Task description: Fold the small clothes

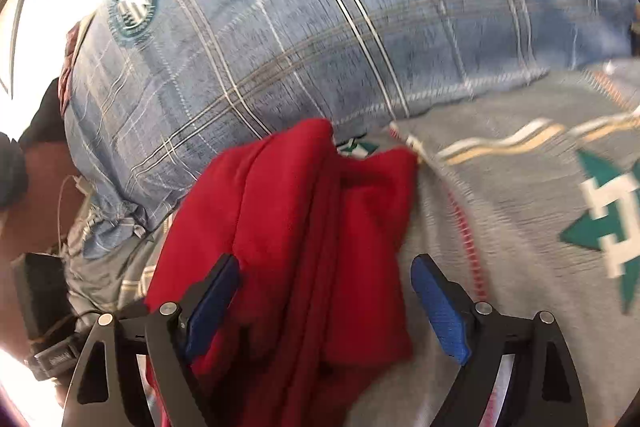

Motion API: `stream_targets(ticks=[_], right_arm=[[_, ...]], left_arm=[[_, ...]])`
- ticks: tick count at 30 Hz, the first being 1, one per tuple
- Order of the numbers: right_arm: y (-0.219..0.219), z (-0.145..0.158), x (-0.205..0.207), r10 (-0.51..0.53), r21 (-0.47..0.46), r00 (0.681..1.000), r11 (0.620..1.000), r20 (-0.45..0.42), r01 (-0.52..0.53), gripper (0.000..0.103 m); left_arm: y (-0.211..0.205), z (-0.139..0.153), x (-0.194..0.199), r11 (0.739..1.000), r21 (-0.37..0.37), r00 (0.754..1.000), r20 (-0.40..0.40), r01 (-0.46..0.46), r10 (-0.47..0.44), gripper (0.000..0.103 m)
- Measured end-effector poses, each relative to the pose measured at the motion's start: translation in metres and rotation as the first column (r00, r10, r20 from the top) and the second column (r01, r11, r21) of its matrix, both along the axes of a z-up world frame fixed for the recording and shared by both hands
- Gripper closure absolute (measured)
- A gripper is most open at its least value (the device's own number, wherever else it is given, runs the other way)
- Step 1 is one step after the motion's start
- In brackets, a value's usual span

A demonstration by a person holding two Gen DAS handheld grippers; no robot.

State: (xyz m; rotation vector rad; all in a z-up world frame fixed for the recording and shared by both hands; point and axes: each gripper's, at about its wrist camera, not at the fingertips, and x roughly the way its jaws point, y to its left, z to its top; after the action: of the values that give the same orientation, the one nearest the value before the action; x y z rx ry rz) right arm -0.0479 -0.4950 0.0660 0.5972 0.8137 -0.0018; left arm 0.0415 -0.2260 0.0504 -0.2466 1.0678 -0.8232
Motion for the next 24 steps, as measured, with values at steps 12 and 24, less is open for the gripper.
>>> stream_targets(ticks=[12, 24], right_arm=[[0.052, 0.024, 0.009, 0.115, -0.235, 0.993, 0.966, 0.026, -0.105, 0.066], [0.12, 0.024, -0.077, 0.237, -0.168, 0.971, 0.958, 0.013, -0.231, 0.059]], left_arm=[[-0.007, 0.018, -0.012, 0.997, -0.054, 0.998, 0.005, 0.055, -0.055, 0.039], [0.067, -0.002, -0.123, 0.99, 0.136, 1.0, -0.008, 0.021, -0.02, 0.039]])
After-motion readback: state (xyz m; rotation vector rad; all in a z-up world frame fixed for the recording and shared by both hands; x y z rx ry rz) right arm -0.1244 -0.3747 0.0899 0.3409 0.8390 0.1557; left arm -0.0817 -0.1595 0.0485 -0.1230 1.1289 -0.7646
